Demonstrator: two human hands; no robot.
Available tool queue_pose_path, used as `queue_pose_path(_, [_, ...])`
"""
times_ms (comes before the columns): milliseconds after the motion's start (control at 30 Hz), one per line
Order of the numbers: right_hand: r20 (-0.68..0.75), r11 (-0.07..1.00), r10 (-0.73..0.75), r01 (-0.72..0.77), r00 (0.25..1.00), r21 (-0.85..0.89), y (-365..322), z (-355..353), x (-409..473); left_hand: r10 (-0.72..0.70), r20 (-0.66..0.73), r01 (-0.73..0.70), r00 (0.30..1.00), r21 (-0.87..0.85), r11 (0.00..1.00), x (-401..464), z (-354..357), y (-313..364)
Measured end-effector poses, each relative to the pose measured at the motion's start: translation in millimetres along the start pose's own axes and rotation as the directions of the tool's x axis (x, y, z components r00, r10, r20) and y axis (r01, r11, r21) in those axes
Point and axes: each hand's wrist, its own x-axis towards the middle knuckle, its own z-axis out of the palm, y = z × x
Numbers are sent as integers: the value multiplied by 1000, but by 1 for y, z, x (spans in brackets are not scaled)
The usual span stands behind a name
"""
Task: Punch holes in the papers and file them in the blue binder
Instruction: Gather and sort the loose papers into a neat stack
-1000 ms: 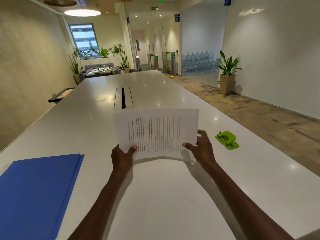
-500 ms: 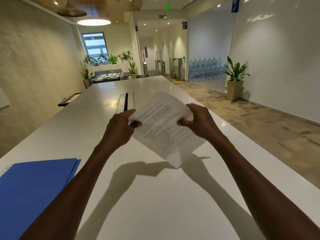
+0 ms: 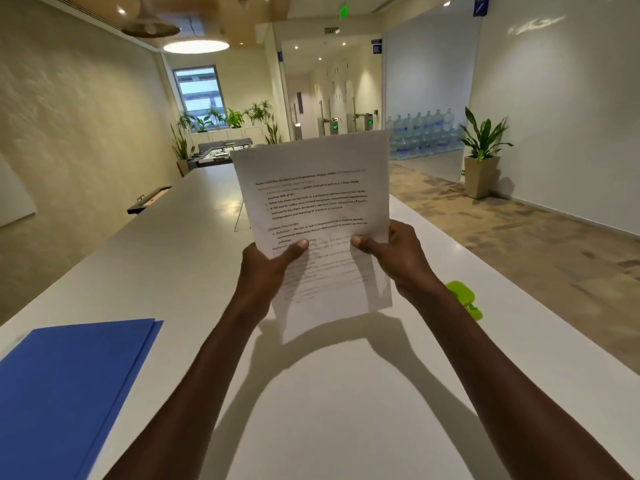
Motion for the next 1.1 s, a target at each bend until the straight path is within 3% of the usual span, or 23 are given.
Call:
queue_pose_path(200, [-100, 995, -98, 98, 990, 0, -1, 4, 0, 119, -120, -120, 986, -5, 993, 1, 9, -1])
queue_pose_path(467, [-39, 982, 148, -152, 988, -110, 80, 13, -31, -113, -182, 129, 977, 77, 989, -27, 17, -76])
queue_pose_path(667, [-53, 985, 132, -137, 990, -106, 64, 5, -21, -47, -163, 58, 985, 59, 997, -17, 20, -63])
queue_pose_path(833, [-72, 967, 224, -231, 972, -110, 97, 7, -45, -106, -177, 117, 978, 50, 992, -32, 28, -87])
queue_pose_path(967, [-91, 971, 185, -196, 979, -139, 89, 3, -42, -99, -150, 110, 984, 65, 992, -23, 28, -80])
queue_pose_path(1100, [-108, 950, 207, -226, 972, -215, 79, -9, -35, -235, -60, 238, 970, 45, 970, -15, 30, -77])
